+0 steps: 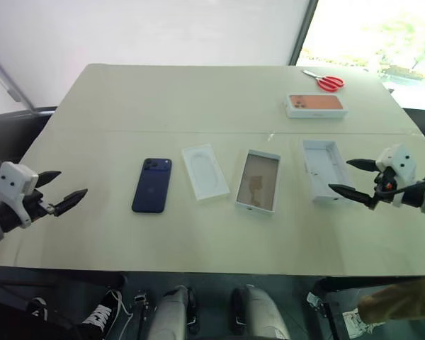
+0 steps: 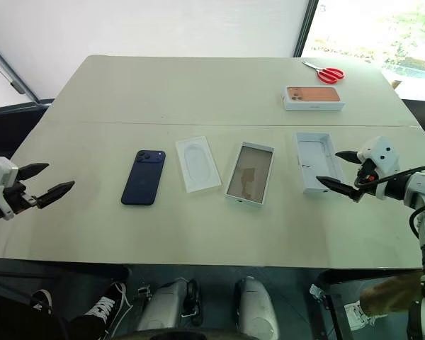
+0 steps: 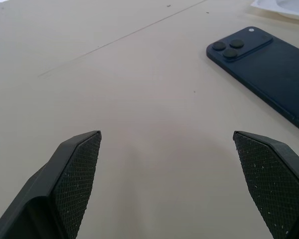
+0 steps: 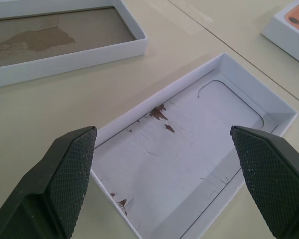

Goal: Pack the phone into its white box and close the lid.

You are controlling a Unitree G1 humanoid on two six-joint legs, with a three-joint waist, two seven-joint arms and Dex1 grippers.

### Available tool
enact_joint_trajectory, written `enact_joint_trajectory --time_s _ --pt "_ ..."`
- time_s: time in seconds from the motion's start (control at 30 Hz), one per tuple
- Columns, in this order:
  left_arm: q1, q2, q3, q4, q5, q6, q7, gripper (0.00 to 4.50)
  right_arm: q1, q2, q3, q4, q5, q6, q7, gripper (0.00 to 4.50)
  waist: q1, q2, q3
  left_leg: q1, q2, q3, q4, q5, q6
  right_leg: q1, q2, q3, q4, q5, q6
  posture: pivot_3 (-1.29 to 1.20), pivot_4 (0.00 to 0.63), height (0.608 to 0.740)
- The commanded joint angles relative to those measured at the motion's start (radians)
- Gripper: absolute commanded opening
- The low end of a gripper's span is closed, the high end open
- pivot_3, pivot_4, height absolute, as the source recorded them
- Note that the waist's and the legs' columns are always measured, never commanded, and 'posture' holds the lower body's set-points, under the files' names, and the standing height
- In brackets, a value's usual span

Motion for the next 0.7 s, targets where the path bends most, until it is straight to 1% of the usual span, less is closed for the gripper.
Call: enact_joint_trajectory --time_s 0.03,0.37,0.6,0.7 --pt "-0.003 0.009 0.034 -0.018 -0.007 -0.011 0.006 4.45 -0.020 -0.001 -0.008 -0.018 0.002 -0.011 -0.003 4.49 0.000 0.000 0.000 0.000 0.000 0.000 0.000 0.000 0.000 0.000 0.000 0.000 0.000 0.000 0.000 0.00 0.150 0.740" --pt "-0.033 -0.012 0.020 -0.044 -0.022 0.020 0.050 4.45 -0.050 0.007 0.016 0.012 -0.007 -0.026 -0.009 4.49 0.000 0.000 0.000 0.000 0.000 0.000 0.000 0.000 0.000 0.000 0.000 0.000 0.000 0.000 0.000 0.00 0.150 0.740" --pt "-0.028 -0.081 -0.005 -0.198 -0.064 0.160 0.119 4.45 -0.106 0.015 0.045 0.023 -0.021 -0.039 -0.003 4.49 0.000 0.000 0.000 0.000 0.000 0.000 0.000 0.000 0.000 0.000 0.000 0.000 0.000 0.000 0.001 0.00 0.150 0.740" --pt "-0.025 -0.095 -0.015 -0.229 -0.061 0.176 0.124 4.45 -0.120 0.018 0.053 0.027 -0.027 -0.052 -0.010 4.49 0.001 0.000 0.000 0.000 0.000 0.000 0.000 0.001 -0.001 0.000 0.000 0.000 0.000 0.000 0.001 0.00 0.150 0.740"
